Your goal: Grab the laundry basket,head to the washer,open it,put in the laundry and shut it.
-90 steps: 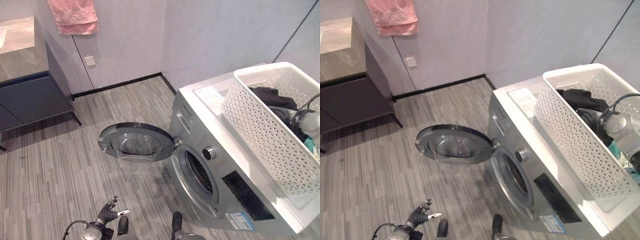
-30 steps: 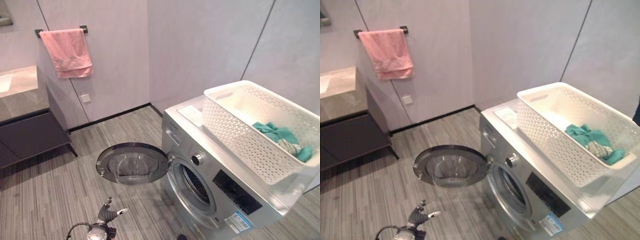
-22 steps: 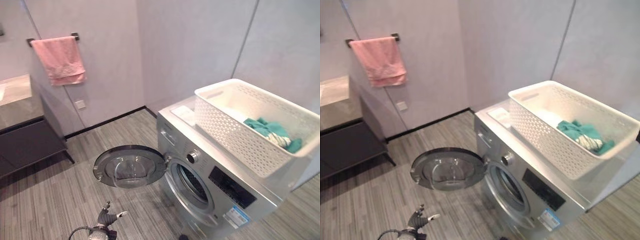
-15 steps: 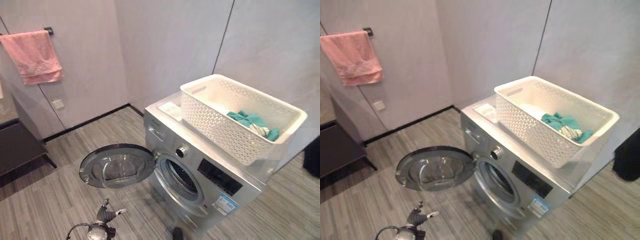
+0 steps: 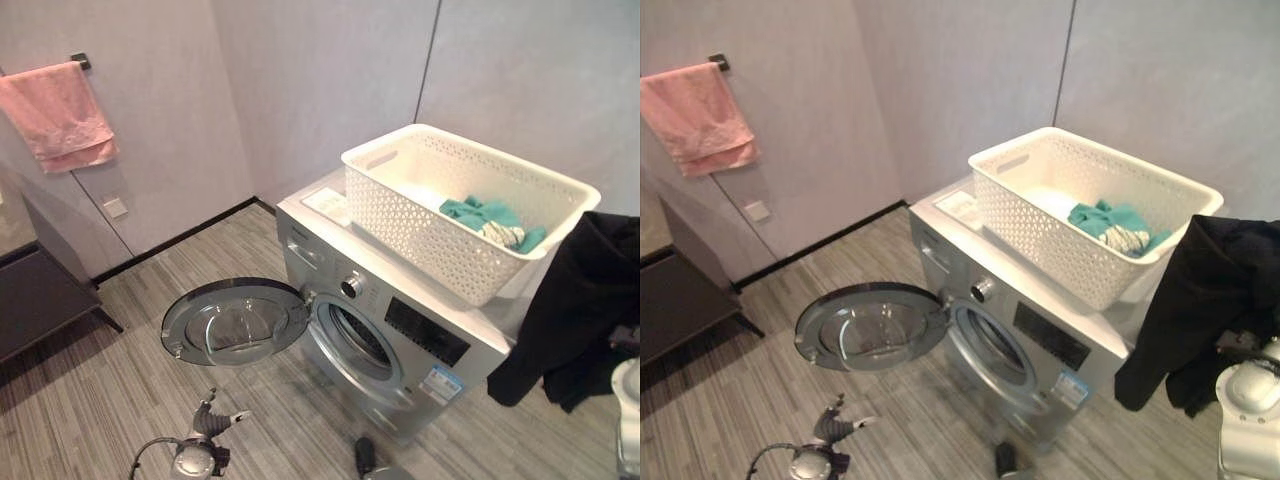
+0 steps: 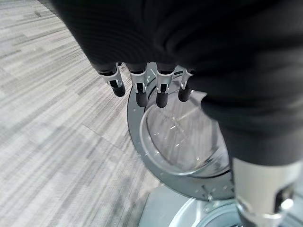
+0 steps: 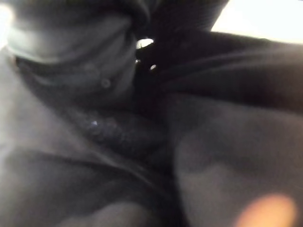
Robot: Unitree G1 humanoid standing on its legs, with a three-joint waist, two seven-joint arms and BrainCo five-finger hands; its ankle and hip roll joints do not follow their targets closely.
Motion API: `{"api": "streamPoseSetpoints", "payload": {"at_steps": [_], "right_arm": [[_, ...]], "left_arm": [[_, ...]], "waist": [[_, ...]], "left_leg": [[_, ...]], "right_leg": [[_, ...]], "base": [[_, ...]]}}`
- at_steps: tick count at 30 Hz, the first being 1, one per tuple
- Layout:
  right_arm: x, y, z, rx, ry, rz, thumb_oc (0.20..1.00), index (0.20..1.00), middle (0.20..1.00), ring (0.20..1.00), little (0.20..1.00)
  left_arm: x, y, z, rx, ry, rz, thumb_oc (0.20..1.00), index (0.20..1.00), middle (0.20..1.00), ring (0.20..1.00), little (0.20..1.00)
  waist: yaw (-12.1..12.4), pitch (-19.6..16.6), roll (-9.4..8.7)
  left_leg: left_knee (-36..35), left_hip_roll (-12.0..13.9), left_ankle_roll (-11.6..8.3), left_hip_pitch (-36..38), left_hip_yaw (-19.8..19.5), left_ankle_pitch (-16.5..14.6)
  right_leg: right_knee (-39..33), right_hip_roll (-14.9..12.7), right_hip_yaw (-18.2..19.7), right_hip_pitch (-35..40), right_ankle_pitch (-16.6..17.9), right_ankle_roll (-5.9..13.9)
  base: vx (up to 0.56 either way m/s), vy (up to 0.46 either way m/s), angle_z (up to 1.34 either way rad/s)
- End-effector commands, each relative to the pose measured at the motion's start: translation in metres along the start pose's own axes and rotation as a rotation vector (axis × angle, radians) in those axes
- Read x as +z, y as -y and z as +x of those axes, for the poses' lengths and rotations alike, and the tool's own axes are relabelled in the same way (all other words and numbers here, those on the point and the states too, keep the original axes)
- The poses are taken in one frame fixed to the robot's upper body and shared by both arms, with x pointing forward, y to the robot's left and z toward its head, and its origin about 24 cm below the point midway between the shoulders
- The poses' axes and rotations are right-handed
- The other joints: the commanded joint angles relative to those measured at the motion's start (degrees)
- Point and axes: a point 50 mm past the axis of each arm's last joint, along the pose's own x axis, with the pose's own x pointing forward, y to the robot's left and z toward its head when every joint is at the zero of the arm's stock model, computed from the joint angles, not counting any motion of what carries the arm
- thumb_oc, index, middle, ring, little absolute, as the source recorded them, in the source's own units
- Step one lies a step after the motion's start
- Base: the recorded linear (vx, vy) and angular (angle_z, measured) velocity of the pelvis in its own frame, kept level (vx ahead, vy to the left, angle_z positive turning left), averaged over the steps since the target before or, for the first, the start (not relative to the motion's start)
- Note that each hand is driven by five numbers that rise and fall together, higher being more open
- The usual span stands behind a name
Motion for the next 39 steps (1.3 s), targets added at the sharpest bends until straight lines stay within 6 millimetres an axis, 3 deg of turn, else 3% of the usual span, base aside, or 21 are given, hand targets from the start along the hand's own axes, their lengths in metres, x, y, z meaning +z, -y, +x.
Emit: {"api": "streamPoseSetpoints", "payload": {"at_steps": [1, 4, 9, 14, 21, 29, 33, 34, 38, 39], "right_arm": [[0.011, 0.011, 0.001, -0.022, 0.073, 0.005, 0.2, 0.2, 0.2, 0.2, 0.2], [-0.004, -0.004, -0.023, 0.151, -0.007, -0.003, 0.2, 0.2, 0.2, 0.2, 0.2], [-0.016, -0.031, -0.05, 0.318, -0.107, 0.068, 0.2, 0.2, 0.2, 0.2, 0.2], [-0.013, -0.052, -0.068, 0.476, -0.115, 0.111, 0.2, 0.2, 0.2, 0.2, 0.2], [0.0, -0.091, -0.093, 0.718, -0.086, 0.208, 0.2, 0.2, 0.2, 0.2, 0.2], [0.018, -0.13, -0.107, 0.871, -0.062, 0.313, 0.2, 0.2, 0.2, 0.2, 0.2], [0.022, -0.136, -0.11, 0.894, -0.052, 0.326, 0.2, 0.2, 0.2, 0.2, 0.2], [0.034, -0.151, -0.114, 0.939, -0.039, 0.382, 0.2, 0.2, 0.2, 0.2, 0.2], [0.059, -0.167, -0.115, 0.983, 0.028, 0.454, 0.2, 0.2, 0.2, 0.2, 0.2], [0.077, -0.177, -0.114, 0.997, 0.069, 0.507, 0.2, 0.2, 0.2, 0.2, 0.2]], "left_arm": [[0.012, -0.02, 0.006, 0.066, 0.07, 0.026, 1.0, 1.0, 1.0, 1.0, 1.0], [-0.001, -0.015, 0.001, 0.053, 0.025, -0.017, 1.0, 1.0, 1.0, 1.0, 1.0], [-0.012, -0.008, -0.001, 0.053, -0.026, -0.048, 1.0, 1.0, 1.0, 1.0, 1.0], [-0.011, -0.007, 0.0, 0.058, -0.023, -0.046, 1.0, 1.0, 1.0, 1.0, 1.0], [0.007, -0.001, 0.004, 0.045, 0.047, -0.048, 1.0, 1.0, 1.0, 1.0, 1.0], [0.056, 0.009, 0.003, -0.068, 0.275, -0.071, 1.0, 1.0, 1.0, 1.0, 1.0], [0.064, 0.01, 0.004, -0.08, 0.314, -0.057, 1.0, 1.0, 1.0, 1.0, 1.0], [0.081, 0.015, 0.006, -0.102, 0.376, -0.003, 1.0, 1.0, 1.0, 1.0, 1.0], [0.105, 0.024, 0.01, -0.117, 0.456, 0.07, 1.0, 1.0, 1.0, 1.0, 1.0], [0.125, 0.028, 0.012, -0.119, 0.511, 0.085, 1.0, 1.0, 1.0, 1.0, 1.0]], "waist": [[-1.44, -0.02, -0.32], [-3.74, 0.66, 0.5], [-5.47, 1.5, 1.17], [-5.58, 1.96, 1.14], [-3.17, 4.15, 0.28], [1.78, 8.34, -0.34], [2.28, 8.83, -0.49], [3.25, 9.62, -0.68], [3.94, 10.89, -1.01], [4.34, 11.85, -1.04]], "left_leg": [[2.18, 1.15, 1.34, 2.55, 2.18, -4.79], [2.05, 1.19, 1.28, 2.88, 3.96, -4.64], [2.11, 0.92, 1.37, 3.29, 6.54, -4.62], [2.08, 0.55, 1.44, 3.48, 7.77, -4.52], [1.86, -0.03, 1.65, 2.53, 6.91, -3.95], [1.99, -1.11, 1.82, -2.42, 2.32, -2.18], [1.83, -1.29, 1.78, -3.29, 1.55, -1.78], [1.42, -1.38, 1.71, -4.2, 0.93, -1.2], [1.12, -1.42, 1.62, -5.15, 0.43, -0.7], [0.99, -1.4, 1.49, -6.02, 0.17, -0.25]], "right_leg": [[-1.47, -3.88, 2.07, 7.02, -7.99, 1.45], [-1.2, -3.6, 3.78, 5.64, -7.5, 1.56], [-0.96, -3.29, 6.36, 3.7, -6.62, 1.77], [-1.0, -3.22, 7.44, 2.95, -6.05, 2.04], [-1.64, -4.31, 6.17, 2.77, -5.24, 2.38], [-2.12, -6.72, 1.57, 2.36, -4.86, 2.53], [-2.42, -7.06, 0.7, 2.27, -4.64, 2.57], [-2.74, -7.44, -0.23, 2.08, -4.38, 2.59], [-2.71, -7.67, -0.61, 1.47, -4.15, 2.59], [-2.59, -7.78, -0.89, 0.82, -4.01, 2.54]], "base": [[-0.02, 0.003, -0.29], [-0.03, 0.012, -0.28], [-0.03, 0.036, -0.43], [-0.01, 0.029, -0.17], [-0.04, 0.022, -0.01], [-0.07, 0.016, 0.38], [-0.05, 0.0, 0.23], [-0.05, 0.0, 0.3], [-0.07, 0.0, 0.29], [-0.06, 0.003, 0.1]]}}
